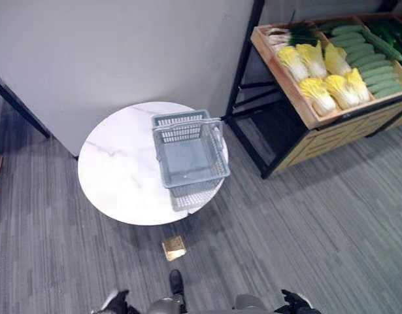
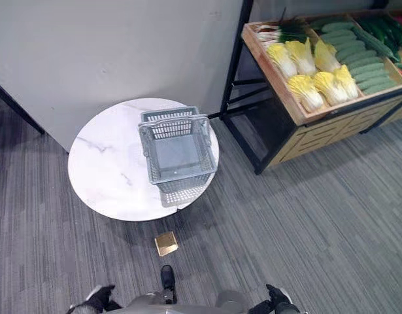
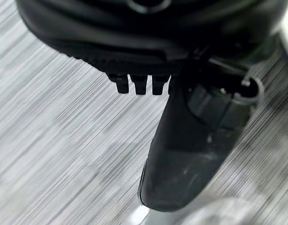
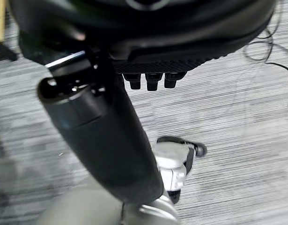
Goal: Get the vegetables into the basket
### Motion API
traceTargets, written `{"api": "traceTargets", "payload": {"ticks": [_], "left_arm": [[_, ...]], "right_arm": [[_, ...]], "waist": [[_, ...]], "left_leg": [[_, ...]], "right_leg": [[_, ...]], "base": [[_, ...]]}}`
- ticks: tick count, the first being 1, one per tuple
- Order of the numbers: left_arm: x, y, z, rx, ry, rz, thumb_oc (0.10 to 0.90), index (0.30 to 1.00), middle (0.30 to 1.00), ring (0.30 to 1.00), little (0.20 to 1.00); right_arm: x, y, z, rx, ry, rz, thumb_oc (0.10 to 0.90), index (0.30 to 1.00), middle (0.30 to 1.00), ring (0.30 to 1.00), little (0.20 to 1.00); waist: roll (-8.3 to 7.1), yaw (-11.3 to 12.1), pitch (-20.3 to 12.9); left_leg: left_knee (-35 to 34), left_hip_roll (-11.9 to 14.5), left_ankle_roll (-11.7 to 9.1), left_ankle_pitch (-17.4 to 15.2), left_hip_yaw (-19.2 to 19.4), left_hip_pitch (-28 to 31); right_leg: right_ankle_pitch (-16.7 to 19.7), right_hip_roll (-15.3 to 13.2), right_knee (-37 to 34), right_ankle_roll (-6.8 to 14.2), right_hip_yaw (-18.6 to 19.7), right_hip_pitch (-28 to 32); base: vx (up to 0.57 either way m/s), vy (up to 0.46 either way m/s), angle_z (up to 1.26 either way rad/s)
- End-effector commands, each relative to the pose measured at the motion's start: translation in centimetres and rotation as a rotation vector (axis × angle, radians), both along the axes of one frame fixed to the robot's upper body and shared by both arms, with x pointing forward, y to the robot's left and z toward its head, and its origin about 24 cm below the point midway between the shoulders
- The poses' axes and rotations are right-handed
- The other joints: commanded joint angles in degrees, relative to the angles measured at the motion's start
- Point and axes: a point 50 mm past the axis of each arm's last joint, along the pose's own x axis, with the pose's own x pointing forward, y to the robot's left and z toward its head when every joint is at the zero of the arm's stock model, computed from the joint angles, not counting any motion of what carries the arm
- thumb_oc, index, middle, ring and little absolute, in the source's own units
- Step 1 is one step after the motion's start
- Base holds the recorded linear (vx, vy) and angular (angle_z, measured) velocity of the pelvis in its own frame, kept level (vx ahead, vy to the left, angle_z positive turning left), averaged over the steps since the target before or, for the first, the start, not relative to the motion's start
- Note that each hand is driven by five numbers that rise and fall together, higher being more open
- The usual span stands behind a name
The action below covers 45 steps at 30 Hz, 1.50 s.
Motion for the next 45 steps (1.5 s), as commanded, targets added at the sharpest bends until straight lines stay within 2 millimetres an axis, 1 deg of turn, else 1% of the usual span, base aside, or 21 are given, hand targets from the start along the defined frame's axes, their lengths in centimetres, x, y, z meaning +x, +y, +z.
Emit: {"api": "traceTargets", "payload": {"ticks": [1, 4, 7, 11, 15, 16, 19, 20, 25, 30, 32, 33, 36, 38, 39, 40, 41, 42, 43, 44, 45], "left_arm": [[-1.7, 0.7, -0.2, 0.004, 0.028, 0.09, 0.9, 1.0, 1.0, 1.0, 1.0], [-1.7, 1.0, -0.1, 0.01, 0.028, 0.1, 0.9, 1.0, 1.0, 1.0, 1.0], [-1.3, 0.6, -0.1, 0.0, 0.018, 0.09, 0.9, 1.0, 1.0, 1.0, 1.0], [-0.9, 0.4, -0.1, -0.009, 0.003, 0.082, 0.9, 1.0, 1.0, 1.0, 1.0], [-0.9, 0.2, -0.1, -0.016, 0.006, 0.077, 0.9, 1.0, 1.0, 1.0, 1.0], [-1.0, 0.1, -0.2, -0.021, 0.01, 0.076, 0.9, 1.0, 1.0, 1.0, 1.0], [-1.3, 0.0, -0.3, -0.025, 0.021, 0.084, 0.9, 1.0, 1.0, 1.0, 1.0], [-1.4, -0.2, -0.4, -0.033, 0.026, 0.091, 0.9, 1.0, 1.0, 1.0, 1.0], [-1.5, -1.1, -0.7, -0.056, 0.027, 0.098, 0.9, 1.0, 1.0, 1.0, 1.0], [-2.3, -1.2, -0.8, -0.056, 0.039, 0.13, 0.9, 1.0, 1.0, 1.0, 1.0], [-2.4, -1.1, -0.8, -0.051, 0.039, 0.143, 0.9, 1.0, 1.0, 1.0, 1.0], [-2.6, -0.7, -0.8, -0.039, 0.044, 0.152, 0.9, 1.0, 1.0, 1.0, 1.0], [-2.8, 0.2, -0.5, -0.011, 0.039, 0.183, 0.9, 1.0, 1.0, 1.0, 1.0], [-3.0, 0.6, -0.4, -0.013, 0.022, 0.204, 0.9, 1.0, 1.0, 1.0, 1.0], [-3.0, 0.6, -0.4, -0.014, 0.022, 0.204, 0.9, 1.0, 1.0, 1.0, 1.0], [-3.1, 0.6, -0.4, -0.022, 0.012, 0.207, 0.9, 1.0, 1.0, 1.0, 1.0], [-3.5, 0.4, -0.5, -0.038, -0.002, 0.224, 0.9, 1.0, 1.0, 1.0, 1.0], [-3.5, 0.4, -0.5, -0.039, -0.001, 0.222, 0.9, 1.0, 1.0, 1.0, 1.0], [-3.7, 0.1, -0.6, -0.05, -0.009, 0.233, 0.9, 1.0, 1.0, 1.0, 1.0], [-3.8, 0.0, -0.6, -0.056, -0.006, 0.239, 0.9, 1.0, 1.0, 1.0, 1.0], [-3.8, 0.0, -0.6, -0.056, -0.006, 0.239, 0.9, 1.0, 1.0, 1.0, 1.0]], "right_arm": [[2.4, -1.3, 1.0, -0.035, -0.073, 0.042, 0.9, 1.0, 1.0, 1.0, 1.0], [2.9, -1.0, 1.1, -0.031, -0.087, 0.064, 0.9, 1.0, 1.0, 1.0, 1.0], [3.6, -0.4, 1.1, -0.021, -0.102, 0.088, 0.9, 1.0, 1.0, 1.0, 1.0], [4.0, 0.1, 1.1, -0.009, -0.111, 0.101, 0.9, 1.0, 1.0, 1.0, 1.0], [3.9, 0.2, 1.0, -0.004, -0.106, 0.103, 0.9, 1.0, 1.0, 1.0, 1.0], [3.7, 0.3, 0.9, 0.001, -0.097, 0.106, 0.9, 1.0, 1.0, 1.0, 1.0], [3.3, 0.3, 0.8, 0.004, -0.082, 0.112, 0.9, 1.0, 1.0, 1.0, 1.0], [3.1, 0.0, 0.9, -0.003, -0.075, 0.114, 0.9, 1.0, 1.0, 1.0, 1.0], [2.9, -1.4, 1.2, -0.039, -0.074, 0.086, 0.9, 1.0, 1.0, 1.0, 1.0], [1.6, -3.0, 1.3, -0.076, -0.052, 0.004, 0.9, 1.0, 1.0, 1.0, 1.0], [1.4, -3.6, 1.5, -0.093, -0.063, -0.038, 0.9, 1.0, 1.0, 1.0, 1.0], [1.3, -4.6, 1.9, -0.122, -0.076, -0.076, 0.9, 1.0, 1.0, 1.0, 1.0], [2.6, -7.8, 3.8, -0.234, -0.167, -0.15, 0.9, 1.0, 1.0, 1.0, 1.0], [5.4, -10.2, 6.6, -0.357, -0.306, -0.057, 0.9, 1.0, 1.0, 1.0, 1.0], [5.4, -10.2, 6.6, -0.358, -0.305, -0.057, 0.9, 1.0, 1.0, 1.0, 1.0], [7.1, -11.1, 8.7, -0.439, -0.396, 0.038, 0.9, 1.0, 1.0, 1.0, 1.0], [10.3, -12.1, 13.4, -0.592, -0.588, 0.201, 0.9, 1.0, 1.0, 1.0, 1.0], [10.2, -12.2, 13.4, -0.594, -0.586, 0.2, 0.9, 1.0, 1.0, 1.0, 1.0], [12.4, -12.7, 17.9, -0.733, -0.739, 0.325, 0.9, 1.0, 1.0, 1.0, 1.0], [13.5, -12.3, 20.4, -0.802, -0.818, 0.417, 0.9, 1.0, 1.0, 1.0, 1.0], [13.4, -12.3, 20.5, -0.802, -0.818, 0.416, 0.9, 1.0, 1.0, 1.0, 1.0]], "waist": [[0.44, 0.4, 3.8], [0.57, 0.2, 4.2], [1.1, -0.2, 4.6], [1.37, -0.8, 5.2], [1.21, -1.3, 5.6], [1.18, -1.7, 5.6], [1.33, -1.4, 5.2], [1.84, -1.2, 4.5], [3.16, -1.2, 3.1], [4.01, -1.2, 1.4], [3.9, -1.6, 1.1], [3.62, -1.7, 0.7], [3.27, -2.3, 0.3], [3.12, -2.7, 0.3], [3.15, -2.7, 0.3], [3.14, -2.8, 0.4], [2.92, -3.2, 0.6], [2.99, -3.1, 0.6], [2.69, -3.3, 0.8], [2.55, -3.3, 0.8], [2.56, -3.2, 0.8]], "left_leg": [[5.4, 5.0, -5.8, -3.0, 1.4, -2.4], [3.2, 4.3, -5.5, -3.5, 1.7, 0.3], [1.8, 4.6, -6.2, -3.4, 1.4, 1.9], [1.1, 5.0, -7.4, -3.8, -0.3, 3.5], [1.6, 5.3, -8.1, -4.6, -1.8, 5.1], [2.1, 5.5, -8.5, -5.1, -3.0, 5.8], [2.4, 6.2, -9.0, -5.1, -3.8, 6.4], [2.0, 7.1, -9.8, -4.4, -4.6, 6.5], [1.9, 8.8, -11.2, -3.1, -6.2, 6.5], [-0.1, 9.6, -12.0, -2.0, -6.6, 7.4], [-0.1, 9.7, -12.1, -2.2, -6.3, 7.6], [-0.1, 9.7, -12.1, -2.6, -6.1, 7.9], [-0.1, 9.6, -12.2, -3.1, -5.6, 8.5], [-0.1, 9.4, -12.1, -3.3, -5.4, 8.5], [-0.1, 9.4, -12.1, -3.3, -5.3, 8.5], [-0.1, 9.4, -12.1, -3.4, -5.2, 8.6], [-0.1, 9.3, -11.9, -3.6, -5.0, 8.6], [-0.1, 9.3, -11.9, -3.6, -5.0, 8.6], [-0.1, 9.1, -11.8, -3.8, -5.1, 8.6], [-0.1, 9.1, -11.7, -3.9, -5.1, 8.4], [-0.1, 9.1, -11.7, -3.9, -5.1, 8.4]], "right_leg": [[22.3, -1.0, -11.0, 1.3, -1.6, 5.3], [22.2, -1.0, -10.6, 1.3, -4.6, 3.2], [18.3, -0.1, -15.0, 1.4, -5.9, 0.8], [16.7, 0.3, -21.3, 1.8, -2.9, -1.4], [17.8, 0.3, -23.2, 2.2, -1.1, -2.8], [17.1, 1.2, -22.7, 2.2, 0.5, -3.3], [15.0, 1.8, -23.2, 1.5, -0.7, -2.0], [14.1, 2.8, -24.1, 0.6, -1.7, -0.5], [13.1, 4.6, -26.9, -0.8, -3.6, 2.7], [13.5, 5.0, -30.8, -0.8, -4.8, 5.5], [13.8, 5.0, -31.2, -0.7, -4.4, 5.8], [13.8, 4.8, -31.2, -0.6, -4.2, 6.1], [14.2, 4.6, -31.1, -0.3, -3.8, 6.3], [14.6, 4.4, -30.8, 0.0, -3.3, 5.9], [14.6, 4.4, -30.8, 0.1, -3.3, 6.0], [14.7, 4.3, -30.6, 0.3, -3.1, 5.8], [15.0, 4.0, -30.4, 0.6, -2.8, 5.4], [15.0, 4.0, -30.4, 0.6, -2.8, 5.4], [15.2, 3.8, -30.4, 0.9, -2.8, 5.3], [15.2, 3.6, -30.4, 1.0, -2.8, 5.2], [15.2, 3.7, -30.4, 1.0, -2.8, 5.2]], "base": [[0.11, 0.248, -0.3], [0.1, 0.12, -0.26], [0.13, 0.013, 0.09], [0.1, -0.075, 0.26], [0.09, -0.124, 0.34], [0.08, -0.18, 0.42], [0.07, -0.221, 0.3], [0.05, -0.244, 0.0], [0.04, -0.224, 0.22], [0.03, -0.091, 0.11], [0.01, -0.01, 0.06], [0.03, 0.013, -0.06], [0.03, 0.039, -0.08], [0.01, 0.054, -0.11], [-0.01, 0.046, -0.13], [-0.02, 0.067, -0.16], [-0.01, 0.067, -0.16], [-0.02, 0.073, -0.12], [-0.02, 0.045, -0.09], [-0.02, 0.045, -0.03], [0.0, 0.0, 0.0]]}}
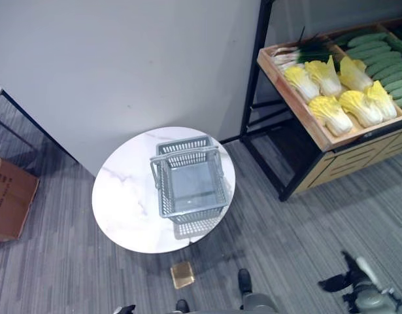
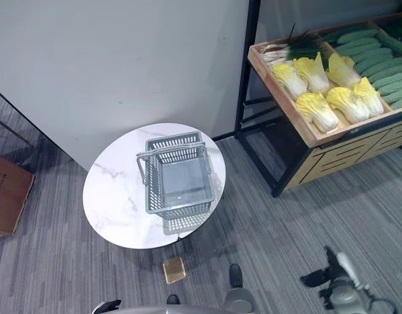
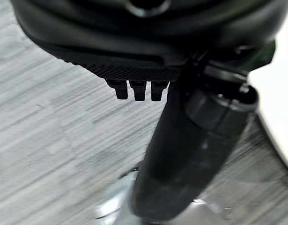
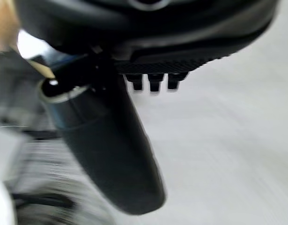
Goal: Get the vegetables into the basket
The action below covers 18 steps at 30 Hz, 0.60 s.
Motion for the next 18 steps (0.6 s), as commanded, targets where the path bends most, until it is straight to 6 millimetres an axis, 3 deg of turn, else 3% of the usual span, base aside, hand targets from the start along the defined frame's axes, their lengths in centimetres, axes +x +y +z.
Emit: {"api": "traceTargets", "payload": {"ticks": [1, 2, 3, 4, 5, 6, 7, 9, 10, 11, 13, 14, 15, 17, 18], "left_arm": [[0.9, 2.4, 0.7, 0.061, -0.019, 0.052, 0.9, 1.0, 1.0, 1.0, 1.0], [0.9, 2.4, 0.7, 0.061, -0.019, 0.05, 0.9, 1.0, 1.0, 1.0, 1.0], [0.8, 2.4, 0.7, 0.061, -0.015, 0.055, 0.9, 1.0, 1.0, 1.0, 1.0], [0.6, 2.5, 0.7, 0.06, -0.004, 0.053, 0.9, 1.0, 1.0, 1.0, 1.0], [0.6, 2.6, 0.7, 0.059, 0.001, 0.049, 0.9, 1.0, 1.0, 1.0, 1.0], [0.5, 2.6, 0.7, 0.057, 0.011, 0.037, 0.9, 1.0, 1.0, 1.0, 1.0], [0.5, 2.6, 0.7, 0.057, 0.011, 0.038, 0.9, 1.0, 1.0, 1.0, 1.0], [0.4, 2.7, 0.7, 0.058, 0.022, 0.018, 0.9, 1.0, 1.0, 1.0, 1.0], [0.4, 2.6, 0.7, 0.058, 0.022, 0.021, 0.9, 1.0, 1.0, 1.0, 1.0], [0.3, 2.6, 0.6, 0.059, 0.031, 0.012, 0.9, 1.0, 1.0, 1.0, 1.0], [0.2, 2.7, 0.7, 0.063, 0.033, 0.011, 0.9, 1.0, 1.0, 1.0, 1.0], [0.2, 2.7, 0.7, 0.063, 0.033, 0.014, 0.9, 1.0, 1.0, 1.0, 1.0], [0.3, 2.8, 0.7, 0.066, 0.029, 0.008, 0.9, 1.0, 1.0, 1.0, 1.0], [0.4, 2.7, 0.7, 0.065, 0.024, 0.01, 0.9, 1.0, 1.0, 1.0, 1.0], [0.5, 2.7, 0.7, 0.068, 0.022, 0.005, 0.9, 1.0, 1.0, 1.0, 1.0]], "right_arm": [[5.8, 1.5, 8.0, -0.237, -0.347, 0.218, 0.9, 1.0, 1.0, 1.0, 1.0], [5.7, 1.4, 8.0, -0.238, -0.346, 0.216, 0.9, 1.0, 1.0, 1.0, 1.0], [6.5, 2.4, 10.4, -0.288, -0.412, 0.295, 0.9, 1.0, 1.0, 1.0, 1.0], [7.5, 4.1, 13.1, -0.342, -0.486, 0.41, 0.9, 1.0, 1.0, 1.0, 1.0], [8.0, 5.2, 14.3, -0.36, -0.521, 0.477, 0.9, 1.0, 1.0, 1.0, 1.0], [9.3, 8.0, 16.6, -0.367, -0.593, 0.614, 0.9, 1.0, 1.0, 1.0, 1.0], [9.3, 8.0, 16.6, -0.367, -0.593, 0.615, 0.9, 1.0, 1.0, 1.0, 1.0], [10.6, 12.3, 18.9, -0.338, -0.656, 0.816, 0.9, 1.0, 1.0, 1.0, 1.0], [10.7, 12.4, 18.9, -0.338, -0.657, 0.82, 0.9, 1.0, 1.0, 1.0, 1.0], [11.2, 15.1, 19.8, -0.273, -0.705, 0.919, 0.9, 1.0, 1.0, 1.0, 1.0], [11.8, 17.6, 20.8, -0.213, -0.749, 1.006, 0.9, 1.0, 1.0, 1.0, 1.0], [11.9, 17.7, 20.8, -0.212, -0.749, 1.009, 0.9, 1.0, 1.0, 1.0, 1.0], [12.6, 19.3, 21.2, -0.156, -0.76, 1.059, 0.9, 1.0, 1.0, 1.0, 1.0], [13.1, 20.4, 21.6, -0.131, -0.776, 1.085, 0.9, 1.0, 1.0, 1.0, 1.0], [13.7, 22.7, 22.4, -0.11, -0.781, 1.163, 0.9, 1.0, 1.0, 1.0, 1.0]], "waist": [[-3.91, 1.4, 1.2], [-3.86, 1.5, 1.2], [-4.06, 1.6, 1.1], [-4.25, 2.1, 0.9], [-4.32, 2.5, 0.8], [-4.45, 3.4, 0.6], [-4.45, 3.3, 0.6], [-4.52, 4.9, 0.5], [-4.49, 4.7, 0.5], [-4.47, 5.6, 0.5], [-4.42, 6.4, 0.7], [-4.41, 6.2, 0.8], [-4.33, 7.1, 1.0], [-4.25, 7.2, 1.2], [-4.34, 8.1, 1.5]], "left_leg": [[0.3, 1.3, -2.1, 1.6, -1.3, -1.5], [0.3, 1.3, -2.1, 1.6, -1.3, -1.5], [0.3, 1.2, -2.0, 1.5, -1.4, -1.6], [0.3, 1.2, -2.0, 1.5, -1.5, -1.7], [0.3, 1.2, -2.0, 1.5, -1.6, -1.8], [0.3, 1.2, -2.1, 1.5, -1.8, -1.9], [0.3, 1.2, -2.1, 1.5, -1.8, -1.9], [0.3, 1.1, -2.1, 1.7, -2.1, -2.1], [0.3, 1.1, -2.1, 1.7, -2.1, -2.1], [0.3, 1.1, -2.2, 1.8, -2.4, -2.3], [0.3, 1.1, -2.2, 2.0, -2.8, -2.5], [0.3, 1.1, -2.2, 2.0, -2.8, -2.5], [0.3, 1.1, -2.4, 2.3, -3.2, -2.8], [0.3, 1.1, -2.4, 2.4, -3.4, -2.9], [0.3, 1.2, -2.6, 2.7, -3.8, -3.4]], "right_leg": [[-0.7, -4.1, 1.7, 5.1, 1.8, 2.6], [-0.7, -4.1, 1.7, 5.1, 1.8, 2.6], [-0.6, -4.2, 1.5, 5.2, 1.7, 2.7], [-0.6, -4.3, 1.3, 5.3, 1.5, 2.9], [-0.6, -4.4, 1.1, 5.3, 1.3, 3.0], [-0.5, -4.5, 0.8, 5.3, 0.9, 3.3], [-0.5, -4.6, 0.8, 5.3, 0.9, 3.3], [-0.7, -4.7, 0.5, 5.3, 0.3, 3.7], [-0.7, -4.7, 0.5, 5.3, 0.3, 3.7], [-0.7, -4.8, 0.4, 5.2, -0.1, 4.0], [-0.8, -4.8, 0.3, 5.1, -0.5, 4.2], [-0.9, -4.8, 0.3, 5.1, -0.5, 4.2], [-1.0, -4.8, 0.2, 5.0, -0.8, 4.4], [-1.0, -4.8, 0.2, 4.9, -1.0, 4.4], [-1.0, -4.8, 0.1, 4.8, -1.3, 4.3]], "base": [[0.0, 0.01, 0.04], [0.0, 0.013, 0.04], [0.01, 0.006, 0.07], [0.01, 0.006, 0.07], [0.01, 0.006, 0.1], [0.0, 0.003, 0.07], [-0.01, 0.003, 0.06], [0.0, 0.002, 0.03], [-0.01, -0.002, 0.07], [-0.01, -0.007, 0.19], [-0.01, -0.01, 0.2], [-0.01, -0.007, 0.11], [-0.01, -0.003, 0.13], [-0.03, -0.006, 0.19], [-0.05, -0.011, 0.13]]}}
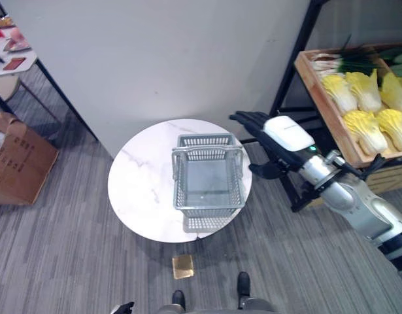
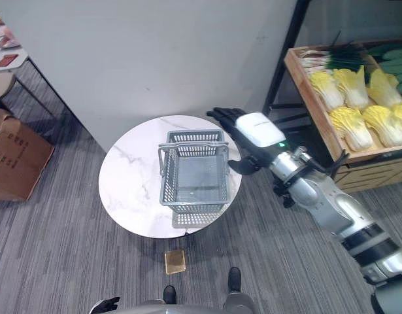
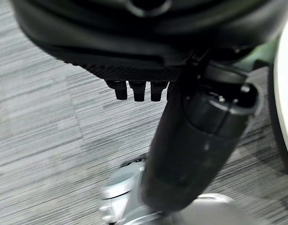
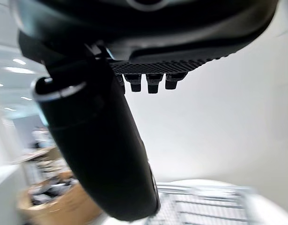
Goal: Get the vegetables into the basket
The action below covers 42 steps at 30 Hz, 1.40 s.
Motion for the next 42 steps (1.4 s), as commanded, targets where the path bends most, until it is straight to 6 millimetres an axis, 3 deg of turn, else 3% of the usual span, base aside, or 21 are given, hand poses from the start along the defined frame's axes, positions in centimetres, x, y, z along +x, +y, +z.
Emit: {"api": "traceTargets", "payload": {"ticks": [1, 5, 11, 12, 16, 24, 27, 28, 29, 30, 31, 35, 42], "left_arm": [[0.0, 2.3, 0.6, 0.067, 0.019, -0.002, 0.9, 1.0, 1.0, 1.0, 1.0], [0.6, 2.5, 0.8, 0.077, -0.005, 0.004, 0.9, 1.0, 1.0, 1.0, 1.0], [1.8, 2.6, 1.0, 0.08, -0.05, 0.008, 0.9, 1.0, 1.0, 1.0, 1.0], [2.8, 2.8, 1.3, 0.084, -0.083, 0.007, 0.9, 1.0, 1.0, 1.0, 1.0], [3.6, 3.3, 1.6, 0.099, -0.108, 0.0, 0.9, 1.0, 1.0, 1.0, 1.0], [5.1, 3.4, 2.1, 0.108, -0.156, -0.017, 0.9, 1.0, 1.0, 1.0, 1.0], [5.6, 3.2, 2.2, 0.103, -0.178, -0.025, 0.9, 1.0, 1.0, 1.0, 1.0], [13.7, 5.3, 5.9, 0.176, -0.313, -0.02, 0.9, 1.0, 1.0, 1.0, 1.0], [11.5, 3.5, 4.2, 0.142, -0.29, -0.039, 0.9, 1.0, 1.0, 1.0, 1.0], [9.4, 3.2, 3.3, 0.149, -0.248, -0.024, 0.9, 1.0, 1.0, 1.0, 1.0], [8.3, 2.8, 2.7, 0.139, -0.225, -0.012, 0.9, 1.0, 1.0, 1.0, 1.0], [6.9, 2.8, 2.3, 0.124, -0.204, -0.023, 0.9, 1.0, 1.0, 1.0, 1.0], [6.7, 2.8, 2.3, 0.125, -0.196, -0.026, 0.9, 1.0, 1.0, 1.0, 1.0]], "right_arm": [[1.7, 2.6, 6.2, 0.162, -0.162, 0.092, 0.9, 1.0, 1.0, 1.0, 1.0], [3.8, 4.6, 6.9, 0.149, -0.135, 0.095, 0.9, 1.0, 1.0, 1.0, 1.0], [6.8, 4.2, 7.4, 0.176, -0.142, -0.047, 0.9, 1.0, 1.0, 1.0, 1.0], [8.3, 3.4, 7.4, 0.19, -0.13, -0.138, 0.9, 1.0, 1.0, 1.0, 1.0], [9.8, 2.6, 7.6, 0.183, -0.118, -0.236, 0.9, 1.0, 1.0, 1.0, 1.0], [11.2, 0.8, 8.1, 0.071, -0.136, -0.369, 0.9, 1.0, 1.0, 1.0, 1.0], [11.7, -1.4, 7.5, 0.062, -0.111, -0.473, 0.9, 1.0, 1.0, 1.0, 1.0], [12.0, 1.8, 5.9, 0.046, -0.055, -0.413, 0.9, 1.0, 1.0, 1.0, 1.0], [12.0, 1.8, 5.7, 0.074, -0.055, -0.411, 0.9, 1.0, 1.0, 1.0, 1.0], [12.2, -0.5, 4.5, 0.07, -0.016, -0.503, 0.508, 0.451, 0.451, 0.451, 0.451], [12.3, -0.8, 4.3, 0.07, -0.015, -0.524, 0.4, 0.3, 0.3, 0.3, 0.3], [12.0, -3.3, 2.5, 0.026, 0.04, -0.608, 0.4, 0.3, 0.3, 0.3, 0.3], [11.8, -1.9, 2.7, -0.005, 0.016, -0.528, 0.4, 0.3, 0.3, 0.3, 0.3]], "waist": [[-3.01, 0.5, 1.3], [-3.35, 1.9, 2.3], [-3.44, 3.2, 3.5], [-3.39, 4.0, 4.2], [-3.35, 5.0, 5.1], [-2.92, 5.9, 6.3], [-2.47, 6.2, 7.1], [-3.15, 3.2, 6.3], [-3.43, 4.1, 6.0], [-3.79, 4.5, 6.2], [-3.69, 5.0, 6.5], [-2.68, 5.9, 6.8], [-2.48, 5.5, 6.6]], "left_leg": [[0.0, 1.2, -2.3, 1.5, -0.5, -2.0], [0.0, 1.4, -2.6, 2.4, -1.4, -3.5], [0.0, 1.5, -2.7, 3.2, -2.7, -5.5], [0.0, 1.5, -2.8, 3.8, -3.4, -7.0], [0.0, 1.4, -2.9, 4.5, -4.3, -8.9], [0.0, 1.2, -3.0, 5.3, -5.1, -11.5], [0.0, 0.9, -2.9, 5.5, -5.5, -12.6], [0.0, 1.5, -3.2, 4.9, -3.7, -11.9], [0.0, 1.4, -3.1, 5.0, -4.0, -12.3], [0.0, 1.3, -3.1, 5.1, -4.5, -12.7], [0.0, 1.1, -2.9, 5.2, -4.8, -12.9], [0.0, 0.5, -2.5, 5.0, -5.6, -12.4], [0.0, 0.2, -2.3, 4.4, -5.0, -11.6]], "right_leg": [[-0.9, -4.2, 0.1, 5.0, 2.2, 3.8], [-0.7, -4.1, 0.1, 4.8, 1.7, 3.1], [-0.4, -4.0, 0.1, 4.6, 0.8, 2.1], [-0.2, -4.0, 0.2, 4.5, 0.3, 1.1], [0.3, -3.9, 0.2, 4.5, -0.1, -0.3], [0.8, -4.0, 0.0, 4.5, -0.1, -2.5], [0.9, -4.1, 0.0, 4.6, 0.2, -3.6], [0.9, -3.7, 0.0, 4.6, 1.8, -4.2], [0.8, -3.7, 0.0, 4.4, 1.6, -4.4], [0.6, -3.9, 0.0, 4.4, 1.5, -4.5], [0.7, -4.0, 0.0, 4.3, 1.4, -4.6], [0.4, -4.3, 0.0, 4.5, 1.0, -3.9], [0.5, -4.7, 0.0, 4.6, 1.5, -3.7]], "base": [[-0.05, -0.011, 0.08], [-0.05, -0.013, 0.11], [-0.05, -0.01, 0.17], [-0.05, -0.006, 0.15], [-0.05, -0.009, 0.13], [-0.01, 0.005, 0.05], [0.04, 0.062, 0.01], [0.07, 0.075, 0.07], [0.07, 0.036, -0.01], [0.01, -0.059, -0.4], [0.01, -0.045, -0.33], [0.02, 0.019, 0.06], [0.01, 0.018, 0.05]]}}
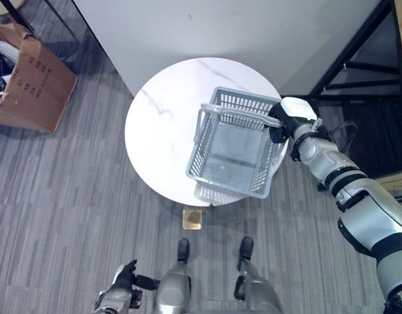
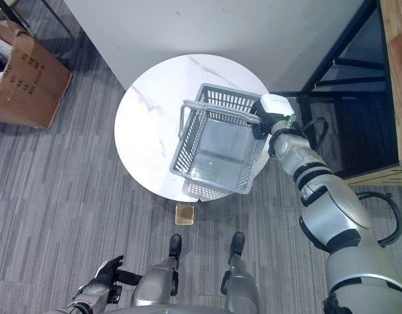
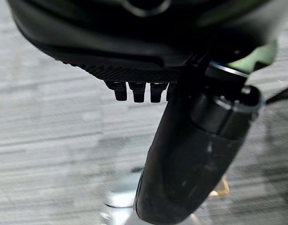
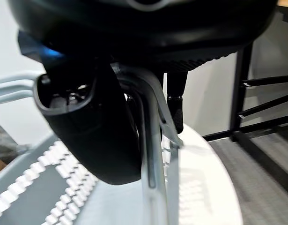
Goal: Get the vegetables into the basket
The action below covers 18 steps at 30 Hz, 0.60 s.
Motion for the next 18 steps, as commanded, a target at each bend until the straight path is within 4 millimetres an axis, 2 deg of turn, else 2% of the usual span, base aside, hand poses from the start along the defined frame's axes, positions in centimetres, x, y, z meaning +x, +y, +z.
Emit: {"api": "traceTargets", "payload": {"ticks": [1, 10, 14, 15, 17, 18], "left_arm": [[-0.3, 2.3, 0.6, 0.097, 0.032, -0.074, 0.9, 1.0, 1.0, 1.0, 1.0], [-0.4, 2.7, 0.7, 0.105, 0.037, -0.062, 0.9, 1.0, 1.0, 1.0, 1.0], [-1.0, 2.9, 0.6, 0.101, 0.06, -0.041, 0.9, 1.0, 1.0, 1.0, 1.0], [-1.3, 3.0, 0.5, 0.103, 0.073, -0.039, 0.9, 1.0, 1.0, 1.0, 1.0], [-1.4, 3.0, 0.5, 0.104, 0.079, -0.039, 0.9, 1.0, 1.0, 1.0, 1.0], [-2.0, 3.1, 0.3, 0.104, 0.095, -0.035, 0.9, 1.0, 1.0, 1.0, 1.0]], "right_arm": [[0.8, 2.7, 4.5, -0.02, -0.153, 0.118, 0.4, 0.3, 0.3, 0.3, 0.3], [-0.6, 5.7, 7.4, -0.033, -0.264, 0.32, 0.4, 0.3, 0.3, 0.3, 0.3], [-2.9, 6.9, 8.3, 0.034, -0.313, 0.467, 0.4, 0.3, 0.3, 0.3, 0.3], [-4.0, 7.2, 8.6, 0.065, -0.323, 0.525, 0.4, 0.3, 0.3, 0.3, 0.3], [-4.5, 7.3, 8.6, 0.087, -0.324, 0.552, 0.4, 0.3, 0.3, 0.3, 0.3], [-5.9, 7.3, 8.4, 0.142, -0.319, 0.612, 0.4, 0.3, 0.3, 0.3, 0.3]], "waist": [[-3.18, 0.0, -2.1], [-3.31, -1.2, -2.4], [-3.41, -2.4, -3.1], [-3.38, -2.8, -3.6], [-3.34, -3.1, -3.8], [-3.19, -3.8, -4.4]], "left_leg": [[-1.5, 0.3, -1.3, 2.3, 0.2, -1.5], [-1.5, 0.1, -1.1, 1.5, 1.1, -0.3], [-1.5, 0.1, -1.0, 0.9, 1.8, 1.2], [-1.5, 0.0, -1.0, 0.6, 2.1, 1.9], [-1.5, 0.0, -1.0, 0.4, 2.2, 2.3], [-1.5, 0.1, -0.9, 0.0, 2.7, 3.3]], "right_leg": [[-0.2, -4.2, -0.1, 5.3, 4.7, 2.7], [-0.3, -4.5, -0.1, 5.5, 5.6, 3.2], [-0.7, -4.8, 0.0, 5.6, 5.9, 4.1], [-0.8, -4.9, 0.1, 5.6, 6.1, 4.5], [-0.8, -4.9, 0.1, 5.6, 6.1, 4.8], [-1.1, -5.0, 0.2, 5.7, 6.4, 5.4]], "base": [[0.0, 0.0, 0.0], [0.0, 0.01, -0.06], [0.02, 0.016, -0.09], [0.02, 0.011, -0.19], [0.03, 0.012, -0.04], [0.04, 0.013, -0.02]]}}
